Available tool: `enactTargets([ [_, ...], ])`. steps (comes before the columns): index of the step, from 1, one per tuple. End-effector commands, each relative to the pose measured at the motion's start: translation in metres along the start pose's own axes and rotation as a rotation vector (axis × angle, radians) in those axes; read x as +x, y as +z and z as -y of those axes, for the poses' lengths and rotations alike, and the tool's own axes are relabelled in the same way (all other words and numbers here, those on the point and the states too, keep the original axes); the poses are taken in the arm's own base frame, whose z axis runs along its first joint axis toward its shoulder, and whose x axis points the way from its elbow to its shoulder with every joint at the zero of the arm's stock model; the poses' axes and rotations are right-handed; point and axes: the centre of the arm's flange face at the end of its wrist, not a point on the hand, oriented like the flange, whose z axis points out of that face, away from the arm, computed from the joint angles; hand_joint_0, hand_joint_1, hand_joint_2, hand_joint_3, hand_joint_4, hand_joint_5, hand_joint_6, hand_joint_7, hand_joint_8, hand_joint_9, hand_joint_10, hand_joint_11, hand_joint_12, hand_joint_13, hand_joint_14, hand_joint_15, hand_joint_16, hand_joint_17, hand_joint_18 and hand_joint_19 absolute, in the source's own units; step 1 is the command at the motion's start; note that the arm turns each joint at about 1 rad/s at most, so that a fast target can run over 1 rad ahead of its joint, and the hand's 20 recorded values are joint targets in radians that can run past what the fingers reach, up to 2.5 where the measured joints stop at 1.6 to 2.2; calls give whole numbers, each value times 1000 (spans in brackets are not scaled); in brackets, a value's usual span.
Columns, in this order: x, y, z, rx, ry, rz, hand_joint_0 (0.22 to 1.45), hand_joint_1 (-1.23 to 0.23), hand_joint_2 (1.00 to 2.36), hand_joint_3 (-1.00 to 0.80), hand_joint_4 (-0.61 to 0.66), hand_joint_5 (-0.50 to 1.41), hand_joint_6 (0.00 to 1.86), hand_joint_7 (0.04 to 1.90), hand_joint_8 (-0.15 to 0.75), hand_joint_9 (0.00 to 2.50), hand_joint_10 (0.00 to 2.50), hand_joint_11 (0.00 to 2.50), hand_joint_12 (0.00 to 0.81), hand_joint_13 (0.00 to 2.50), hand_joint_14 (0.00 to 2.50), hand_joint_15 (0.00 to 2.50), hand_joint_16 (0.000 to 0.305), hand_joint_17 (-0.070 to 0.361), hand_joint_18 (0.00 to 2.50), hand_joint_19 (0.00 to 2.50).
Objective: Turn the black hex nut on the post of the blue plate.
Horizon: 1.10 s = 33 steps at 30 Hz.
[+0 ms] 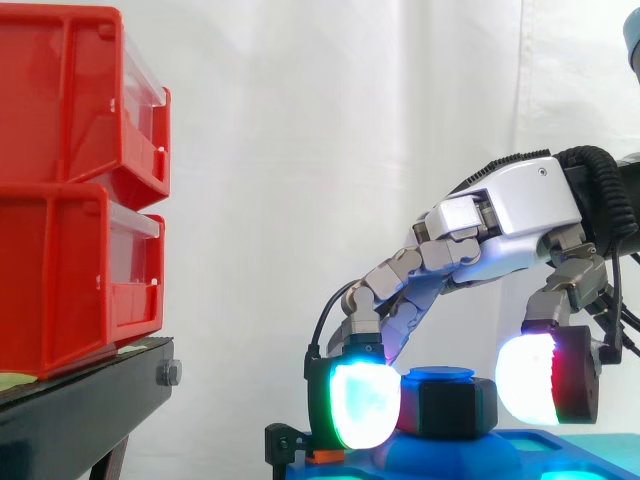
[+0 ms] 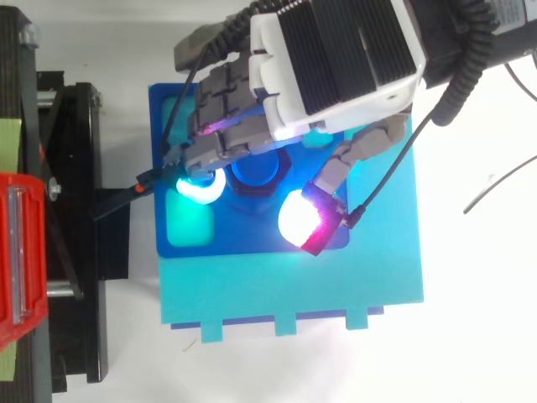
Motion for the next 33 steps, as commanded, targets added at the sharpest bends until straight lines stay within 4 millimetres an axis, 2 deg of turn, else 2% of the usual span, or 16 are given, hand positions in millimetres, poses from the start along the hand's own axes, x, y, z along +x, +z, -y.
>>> enactTargets([
  [1, -1, 0, 1, 1, -1, 2, 367, -632, 1000, -500, 253, -137, 503, 990, 250, 614, 9, 227, 313, 679, 12, 335, 33, 74, 200, 353],
  [8, 0, 0, 1, 0, -2, 5, 353, -701, 1000, -500, 255, -137, 503, 988, 254, 612, 9, 229, 320, 681, 12, 333, 34, 77, 204, 351],
  [13, -1, 0, 2, 2, -2, 6, 487, -796, 1000, -500, 150, -138, 503, 1105, 200, 585, 11, 246, 273, 631, 15, 361, 24, 54, 144, 366],
  [16, 0, 0, 2, 2, -2, 5, 501, -805, 1000, -500, 140, -137, 503, 1116, 190, 578, 11, 251, 273, 625, 15, 363, 24, 54, 130, 360],
  [30, -1, -1, 3, 3, -2, 7, 501, -871, 1000, -500, 145, -140, 502, 1118, 188, 575, 11, 250, 274, 628, 15, 355, 24, 55, 135, 361],
  [33, 0, 0, 2, 2, -2, 5, 460, -820, 1000, -500, 168, -139, 502, 1110, 197, 580, 10, 248, 285, 638, 15, 357, 27, 60, 148, 366],
])
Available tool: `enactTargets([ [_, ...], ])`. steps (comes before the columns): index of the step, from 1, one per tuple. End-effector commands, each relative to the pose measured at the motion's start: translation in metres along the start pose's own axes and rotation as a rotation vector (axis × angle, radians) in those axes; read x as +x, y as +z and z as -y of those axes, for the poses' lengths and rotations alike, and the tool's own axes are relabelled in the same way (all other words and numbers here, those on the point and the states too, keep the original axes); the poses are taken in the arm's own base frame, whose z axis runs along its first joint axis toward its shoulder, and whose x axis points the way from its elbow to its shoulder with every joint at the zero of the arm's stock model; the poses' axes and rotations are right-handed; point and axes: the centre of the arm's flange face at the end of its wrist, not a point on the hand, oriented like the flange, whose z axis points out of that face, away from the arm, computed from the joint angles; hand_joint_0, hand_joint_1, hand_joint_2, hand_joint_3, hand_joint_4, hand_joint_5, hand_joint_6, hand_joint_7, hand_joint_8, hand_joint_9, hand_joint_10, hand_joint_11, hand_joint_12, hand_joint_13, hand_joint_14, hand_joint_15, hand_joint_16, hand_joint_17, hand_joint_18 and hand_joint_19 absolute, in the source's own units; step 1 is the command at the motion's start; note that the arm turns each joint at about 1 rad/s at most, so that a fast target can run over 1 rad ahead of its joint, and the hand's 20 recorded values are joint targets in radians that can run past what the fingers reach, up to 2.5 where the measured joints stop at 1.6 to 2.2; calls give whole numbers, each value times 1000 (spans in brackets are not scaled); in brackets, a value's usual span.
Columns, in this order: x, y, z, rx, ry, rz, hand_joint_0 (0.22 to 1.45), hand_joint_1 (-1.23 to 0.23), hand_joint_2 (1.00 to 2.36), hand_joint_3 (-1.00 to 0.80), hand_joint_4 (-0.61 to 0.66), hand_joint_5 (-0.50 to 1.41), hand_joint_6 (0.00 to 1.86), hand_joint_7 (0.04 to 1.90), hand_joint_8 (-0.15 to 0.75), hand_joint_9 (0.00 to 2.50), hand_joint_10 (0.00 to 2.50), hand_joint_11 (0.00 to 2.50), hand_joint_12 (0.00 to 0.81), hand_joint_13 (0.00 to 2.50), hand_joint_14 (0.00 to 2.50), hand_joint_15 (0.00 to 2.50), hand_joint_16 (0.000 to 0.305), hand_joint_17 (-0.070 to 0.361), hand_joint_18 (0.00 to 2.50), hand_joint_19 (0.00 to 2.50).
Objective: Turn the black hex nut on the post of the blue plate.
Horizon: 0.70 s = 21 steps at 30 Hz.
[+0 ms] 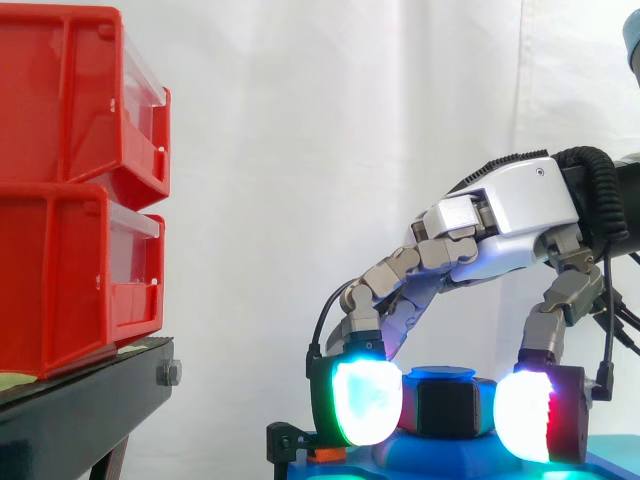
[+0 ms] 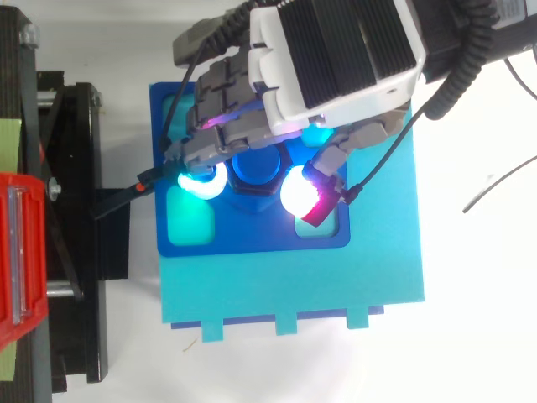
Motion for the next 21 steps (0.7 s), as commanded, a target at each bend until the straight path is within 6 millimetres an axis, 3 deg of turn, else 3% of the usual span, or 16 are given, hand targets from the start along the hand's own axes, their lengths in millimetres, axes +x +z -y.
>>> enactTargets([
  [1, 0, 0, 0, 0, 0, 0, 458, -811, 1000, -500, 171, -140, 502, 1104, 199, 581, 10, 247, 286, 639, 15, 356, 27, 61, 148, 373],
  [9, -3, 2, -5, -6, -3, 1, 369, -681, 1000, -500, 241, -152, 503, 985, 239, 593, 9, 238, 323, 669, 14, 349, 35, 78, 181, 368],
  [21, -41, 0, -25, -22, -4, -5, 337, -633, 1000, -500, 218, -189, 502, 816, 250, 591, 8, 219, 343, 673, 14, 342, 38, 87, 191, 375],
])
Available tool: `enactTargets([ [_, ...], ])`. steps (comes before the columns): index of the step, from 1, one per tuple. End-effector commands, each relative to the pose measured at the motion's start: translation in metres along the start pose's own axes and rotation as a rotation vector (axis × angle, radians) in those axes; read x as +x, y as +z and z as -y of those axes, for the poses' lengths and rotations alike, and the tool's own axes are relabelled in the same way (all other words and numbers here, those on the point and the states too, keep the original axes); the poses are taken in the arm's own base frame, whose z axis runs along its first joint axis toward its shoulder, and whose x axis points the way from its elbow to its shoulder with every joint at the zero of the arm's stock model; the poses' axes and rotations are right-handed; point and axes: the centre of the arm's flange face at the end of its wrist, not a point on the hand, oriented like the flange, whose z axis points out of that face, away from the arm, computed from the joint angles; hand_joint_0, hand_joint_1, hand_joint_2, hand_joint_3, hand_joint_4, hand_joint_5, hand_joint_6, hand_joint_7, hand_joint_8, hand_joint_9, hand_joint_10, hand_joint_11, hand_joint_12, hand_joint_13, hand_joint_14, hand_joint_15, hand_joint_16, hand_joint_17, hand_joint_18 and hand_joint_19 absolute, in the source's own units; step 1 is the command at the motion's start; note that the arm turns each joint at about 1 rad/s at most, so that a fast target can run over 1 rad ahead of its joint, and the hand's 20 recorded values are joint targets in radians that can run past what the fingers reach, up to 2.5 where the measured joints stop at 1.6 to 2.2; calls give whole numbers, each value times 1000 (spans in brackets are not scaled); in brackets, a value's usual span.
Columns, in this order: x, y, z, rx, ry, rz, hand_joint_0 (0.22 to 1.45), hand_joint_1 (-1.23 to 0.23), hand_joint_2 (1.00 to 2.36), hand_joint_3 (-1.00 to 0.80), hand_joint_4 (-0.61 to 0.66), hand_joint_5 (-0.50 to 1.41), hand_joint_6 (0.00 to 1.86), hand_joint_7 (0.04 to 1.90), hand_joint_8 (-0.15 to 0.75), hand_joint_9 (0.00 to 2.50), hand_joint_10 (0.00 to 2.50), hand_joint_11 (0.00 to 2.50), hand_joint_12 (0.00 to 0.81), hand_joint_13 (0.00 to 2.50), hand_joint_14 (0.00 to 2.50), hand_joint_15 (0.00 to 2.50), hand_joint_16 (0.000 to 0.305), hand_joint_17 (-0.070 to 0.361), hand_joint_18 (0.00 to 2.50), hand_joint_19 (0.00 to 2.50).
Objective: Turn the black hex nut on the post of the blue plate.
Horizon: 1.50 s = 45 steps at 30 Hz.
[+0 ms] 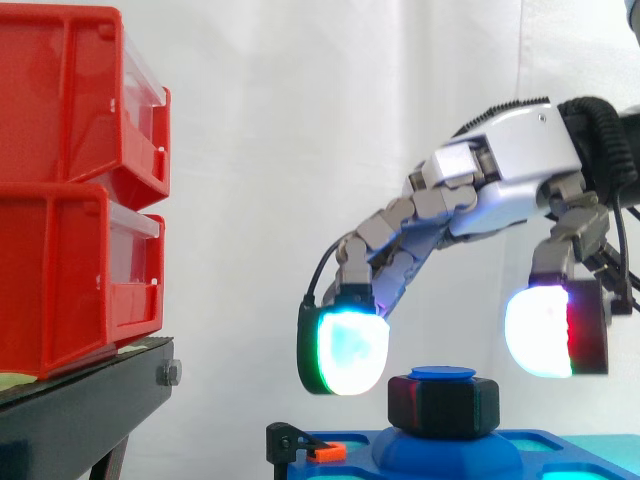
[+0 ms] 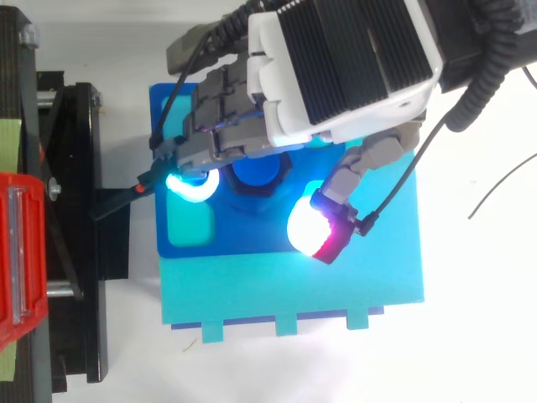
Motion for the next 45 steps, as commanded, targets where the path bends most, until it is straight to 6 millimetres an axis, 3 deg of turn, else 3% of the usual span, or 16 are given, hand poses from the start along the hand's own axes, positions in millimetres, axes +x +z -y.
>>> enactTargets([
  [1, -8, 0, -5, -8, -3, 5, 321, -612, 1000, -500, 221, -189, 502, 812, 255, 592, 8, 225, 352, 678, 12, 345, 40, 91, 193, 382],
  [7, -9, 1, -8, -11, -7, 3, 311, -553, 1000, -500, 223, -190, 502, 811, 259, 587, 10, 213, 356, 674, 12, 336, 42, 94, 192, 384],
  [11, -32, -19, -18, 4, -3, 3, 320, -530, 1000, -500, 221, -189, 502, 807, 257, 586, 8, 218, 352, 669, 12, 345, 41, 93, 182, 395],
  [15, -43, -35, -24, 40, 3, -9, 332, -516, 1000, -500, 219, -189, 502, 812, 253, 583, 8, 214, 341, 663, 12, 339, 40, 90, 175, 386],
  [23, -41, -78, -35, 121, 64, -25, 338, -499, 1000, -500, 213, -188, 503, 808, 254, 583, 8, 223, 341, 655, 12, 343, 39, 89, 168, 387],
  [28, -45, -110, -48, 181, 125, 85, 338, -492, 1000, -500, 216, -188, 502, 807, 253, 583, 8, 215, 343, 654, 13, 344, 39, 89, 166, 390],
  [34, -39, -145, -67, 260, 289, 216, 341, -487, 1000, -500, 214, -188, 502, 812, 252, 581, 8, 211, 340, 654, 14, 340, 39, 88, 164, 388],
  [41, -31, -152, -72, 321, 495, 256, 353, -481, 1000, -500, 205, -189, 503, 810, 247, 579, 8, 224, 335, 648, 13, 343, 38, 85, 159, 392],
  [45, -28, -152, -73, 332, 708, 287, 357, -481, 1000, -500, 204, -189, 502, 811, 245, 574, 8, 226, 335, 640, 14, 343, 37, 84, 156, 389],
])
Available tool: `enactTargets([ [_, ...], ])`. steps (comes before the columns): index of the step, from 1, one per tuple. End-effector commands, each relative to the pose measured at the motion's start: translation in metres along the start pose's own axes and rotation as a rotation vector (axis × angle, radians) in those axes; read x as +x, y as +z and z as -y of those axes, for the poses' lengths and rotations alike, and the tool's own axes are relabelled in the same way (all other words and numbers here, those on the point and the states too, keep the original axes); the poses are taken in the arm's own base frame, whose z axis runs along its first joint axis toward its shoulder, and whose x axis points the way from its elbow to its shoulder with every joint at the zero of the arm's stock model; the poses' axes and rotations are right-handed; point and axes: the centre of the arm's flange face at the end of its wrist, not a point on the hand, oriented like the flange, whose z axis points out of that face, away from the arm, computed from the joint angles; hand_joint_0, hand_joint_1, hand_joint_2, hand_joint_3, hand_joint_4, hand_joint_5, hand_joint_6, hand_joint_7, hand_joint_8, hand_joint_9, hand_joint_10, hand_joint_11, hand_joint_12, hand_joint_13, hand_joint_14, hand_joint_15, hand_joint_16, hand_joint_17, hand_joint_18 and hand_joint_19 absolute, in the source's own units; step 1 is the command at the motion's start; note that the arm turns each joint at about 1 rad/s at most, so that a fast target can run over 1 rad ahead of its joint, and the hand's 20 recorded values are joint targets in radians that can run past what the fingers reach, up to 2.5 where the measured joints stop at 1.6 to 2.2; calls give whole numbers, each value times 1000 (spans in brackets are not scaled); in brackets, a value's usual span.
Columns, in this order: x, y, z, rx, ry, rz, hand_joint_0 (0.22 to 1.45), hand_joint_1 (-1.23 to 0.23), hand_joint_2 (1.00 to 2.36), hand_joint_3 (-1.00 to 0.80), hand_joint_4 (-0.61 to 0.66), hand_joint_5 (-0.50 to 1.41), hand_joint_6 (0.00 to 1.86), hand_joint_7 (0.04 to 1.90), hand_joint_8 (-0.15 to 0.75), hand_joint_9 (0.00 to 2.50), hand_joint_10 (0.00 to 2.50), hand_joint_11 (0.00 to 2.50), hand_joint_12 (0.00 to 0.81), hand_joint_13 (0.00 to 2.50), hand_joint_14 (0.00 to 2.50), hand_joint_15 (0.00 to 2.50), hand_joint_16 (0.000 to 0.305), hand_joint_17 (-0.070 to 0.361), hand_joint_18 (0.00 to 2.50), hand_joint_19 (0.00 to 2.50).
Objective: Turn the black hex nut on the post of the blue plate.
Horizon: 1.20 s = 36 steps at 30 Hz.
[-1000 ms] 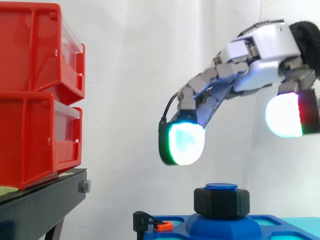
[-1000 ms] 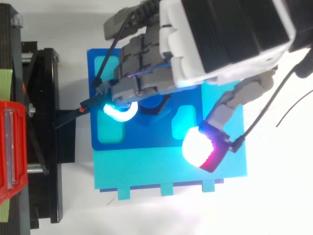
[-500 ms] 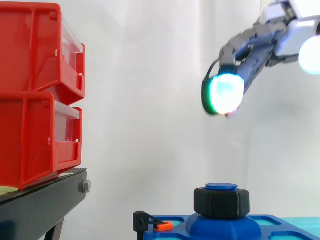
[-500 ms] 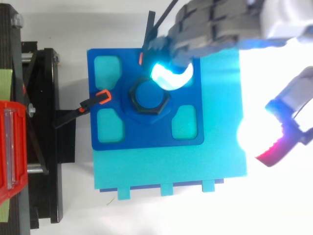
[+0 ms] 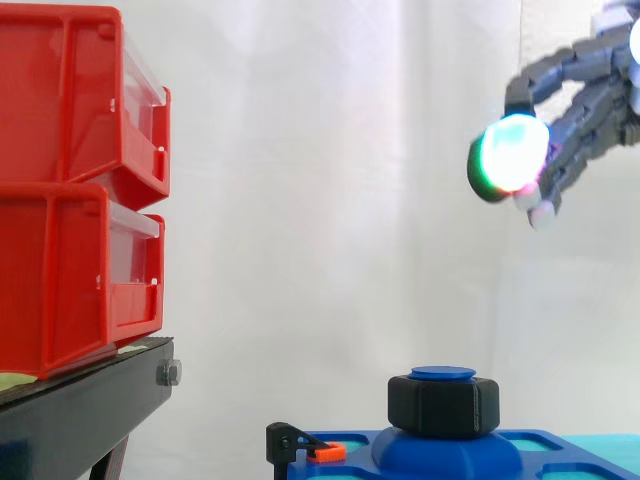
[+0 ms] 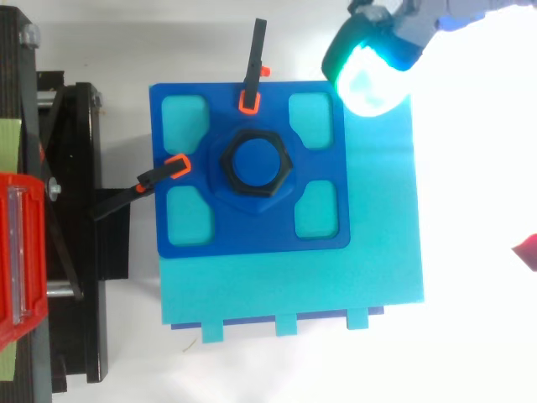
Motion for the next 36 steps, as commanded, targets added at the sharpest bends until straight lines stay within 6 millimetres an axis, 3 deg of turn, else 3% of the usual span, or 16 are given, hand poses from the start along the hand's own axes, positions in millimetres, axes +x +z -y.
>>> enactTargets([
  [1, 4, -1, 1, 25, 248, 2, 357, -481, 1000, -500, 204, -189, 502, 811, 245, 572, 8, 222, 333, 641, 13, 350, 37, 83, 157, 393],
  [16, 6, 0, -1, 22, 281, 3, 391, -545, 1000, -500, 188, -191, 503, 811, 227, 554, 9, 223, 319, 607, 15, 345, 34, 76, 144, 396],
  [25, 6, 0, -2, 20, 257, 1, 413, -555, 1000, -500, 169, -194, 503, 811, 208, 537, 8, 221, 320, 538, 12, 312, 43, 97, 271, 367],
  [36, 6, 0, -1, 22, 255, 3, 421, -545, 1000, -500, 108, -213, 502, 764, 181, 483, 7, 183, 317, 456, 11, 295, 42, 94, 155, 381],
])
